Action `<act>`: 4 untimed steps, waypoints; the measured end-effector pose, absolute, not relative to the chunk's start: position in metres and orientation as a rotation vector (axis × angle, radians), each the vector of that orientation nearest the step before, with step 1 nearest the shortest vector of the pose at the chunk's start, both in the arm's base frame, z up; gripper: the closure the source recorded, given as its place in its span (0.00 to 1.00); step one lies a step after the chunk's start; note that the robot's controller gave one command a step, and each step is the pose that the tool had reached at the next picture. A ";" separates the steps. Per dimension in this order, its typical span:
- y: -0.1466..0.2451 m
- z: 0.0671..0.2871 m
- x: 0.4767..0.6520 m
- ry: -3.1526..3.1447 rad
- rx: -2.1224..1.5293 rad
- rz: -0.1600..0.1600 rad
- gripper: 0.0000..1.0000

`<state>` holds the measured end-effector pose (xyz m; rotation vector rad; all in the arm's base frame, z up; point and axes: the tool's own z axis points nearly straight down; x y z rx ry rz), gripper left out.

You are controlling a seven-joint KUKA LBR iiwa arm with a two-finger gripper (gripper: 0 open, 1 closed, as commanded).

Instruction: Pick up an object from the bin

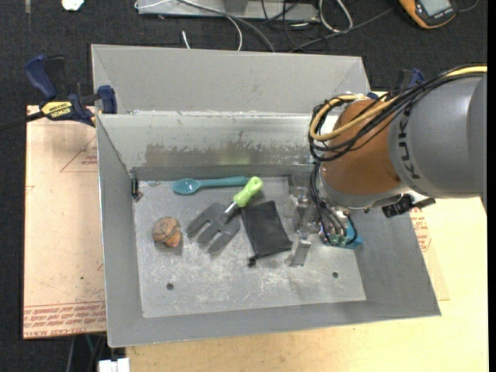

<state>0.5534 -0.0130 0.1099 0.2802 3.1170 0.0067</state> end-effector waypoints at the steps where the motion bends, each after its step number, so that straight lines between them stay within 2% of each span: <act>1: -0.006 0.084 0.551 3.120 0.294 0.004 0.00; 2: 0.011 0.071 0.578 3.131 0.016 0.004 1.00; 3: 0.011 0.071 0.578 3.131 0.016 0.004 1.00; 4: 0.007 0.120 0.581 3.132 -0.118 0.003 1.00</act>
Offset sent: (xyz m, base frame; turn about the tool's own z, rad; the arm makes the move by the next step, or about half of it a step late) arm 0.0234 0.0235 -0.0399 -0.1705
